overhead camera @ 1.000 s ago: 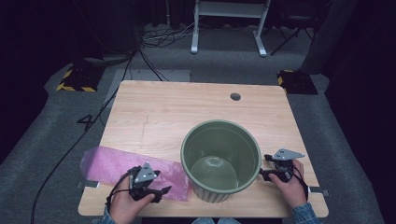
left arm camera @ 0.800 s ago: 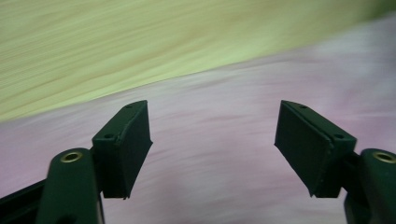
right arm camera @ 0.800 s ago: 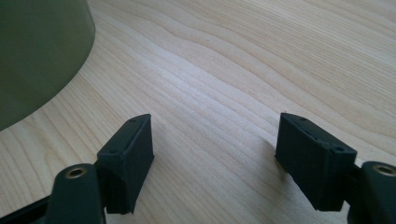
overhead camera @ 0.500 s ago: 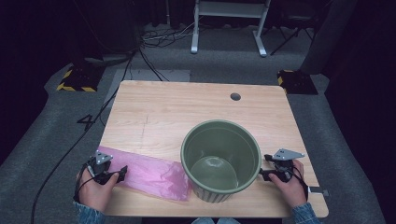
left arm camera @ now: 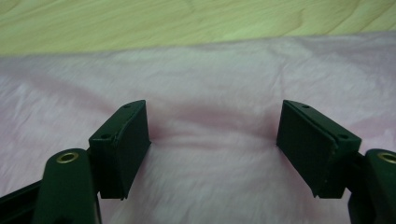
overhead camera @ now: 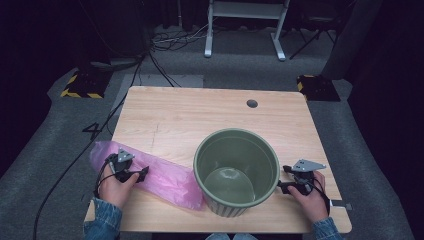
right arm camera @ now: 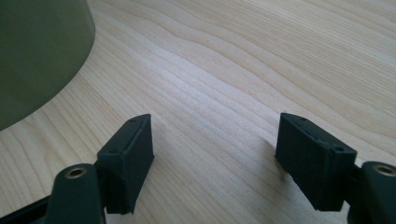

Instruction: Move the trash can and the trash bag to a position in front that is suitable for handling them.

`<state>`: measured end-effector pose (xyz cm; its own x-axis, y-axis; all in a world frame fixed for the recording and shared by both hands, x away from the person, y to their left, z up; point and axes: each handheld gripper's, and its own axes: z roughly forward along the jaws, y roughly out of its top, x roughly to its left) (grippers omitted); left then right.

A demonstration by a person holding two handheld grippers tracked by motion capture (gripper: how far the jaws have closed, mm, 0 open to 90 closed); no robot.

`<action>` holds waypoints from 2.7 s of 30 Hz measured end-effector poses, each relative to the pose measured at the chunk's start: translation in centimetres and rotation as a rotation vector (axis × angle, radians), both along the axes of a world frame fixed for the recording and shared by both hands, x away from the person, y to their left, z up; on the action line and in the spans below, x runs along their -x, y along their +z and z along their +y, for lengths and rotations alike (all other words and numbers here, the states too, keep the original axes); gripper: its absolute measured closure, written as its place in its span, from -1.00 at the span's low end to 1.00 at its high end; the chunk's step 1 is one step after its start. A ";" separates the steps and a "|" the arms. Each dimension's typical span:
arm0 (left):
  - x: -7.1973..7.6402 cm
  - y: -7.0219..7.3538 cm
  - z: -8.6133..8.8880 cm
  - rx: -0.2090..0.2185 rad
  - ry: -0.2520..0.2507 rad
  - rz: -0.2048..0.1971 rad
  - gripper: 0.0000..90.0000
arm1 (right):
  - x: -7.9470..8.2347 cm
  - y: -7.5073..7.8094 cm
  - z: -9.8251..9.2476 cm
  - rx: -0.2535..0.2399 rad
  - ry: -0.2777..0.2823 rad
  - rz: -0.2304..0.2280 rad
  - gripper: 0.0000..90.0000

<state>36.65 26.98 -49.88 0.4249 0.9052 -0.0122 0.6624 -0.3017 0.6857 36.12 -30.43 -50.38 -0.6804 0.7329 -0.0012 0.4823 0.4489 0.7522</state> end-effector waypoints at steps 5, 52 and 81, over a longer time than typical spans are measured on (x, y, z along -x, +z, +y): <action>-2.5 0.0 -2.4 -0.003 -0.153 -0.011 -0.43 | 0.0 0.0 0.0 0.000 0.000 0.000 -0.39; -1.1 -0.2 -2.3 0.005 -0.096 -0.009 -0.53 | 0.1 0.0 -0.1 -0.002 0.008 0.000 -0.39; 4.7 2.0 -8.4 -0.021 -0.286 0.026 -0.50 | -0.1 0.0 -0.1 -0.001 0.017 0.002 -0.41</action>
<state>31.97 18.57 -47.90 0.6625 0.7490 -0.0091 0.5659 -0.4926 0.6612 36.20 -30.53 -50.38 -0.6924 0.7216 0.0005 0.4762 0.4565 0.7516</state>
